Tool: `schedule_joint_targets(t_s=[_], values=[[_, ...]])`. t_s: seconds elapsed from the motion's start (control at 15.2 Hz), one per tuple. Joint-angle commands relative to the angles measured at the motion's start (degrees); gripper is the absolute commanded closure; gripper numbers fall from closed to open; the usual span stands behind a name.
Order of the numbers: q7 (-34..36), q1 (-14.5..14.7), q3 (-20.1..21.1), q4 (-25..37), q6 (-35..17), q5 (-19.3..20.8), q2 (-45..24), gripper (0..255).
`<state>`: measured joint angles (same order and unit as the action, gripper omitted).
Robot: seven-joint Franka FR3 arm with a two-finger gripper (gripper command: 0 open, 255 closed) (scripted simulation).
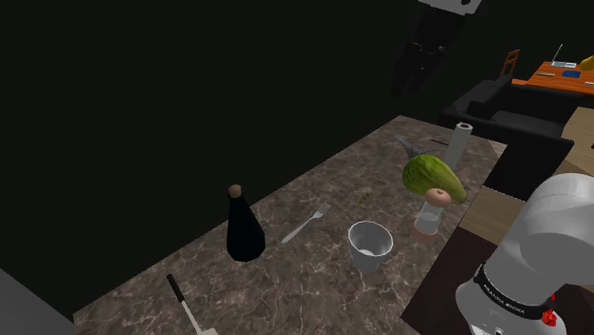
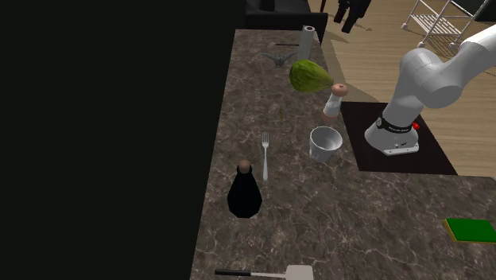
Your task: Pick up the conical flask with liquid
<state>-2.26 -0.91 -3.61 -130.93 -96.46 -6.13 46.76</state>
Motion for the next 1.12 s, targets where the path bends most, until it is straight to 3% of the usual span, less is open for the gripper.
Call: schedule_joint_targets(t_s=[0.0, 0.59, 1.06], values=[[0.0, 0.0, 0.0, 0.0, 0.0, 0.0, 0.0, 0], [12.8, 1.0, 12.1, 1.2, -9.0, -1.7, -11.0, 0], [23.7, 0.6, 21.1, 6.6, -14.5, 0.4, -23.4, 0]])
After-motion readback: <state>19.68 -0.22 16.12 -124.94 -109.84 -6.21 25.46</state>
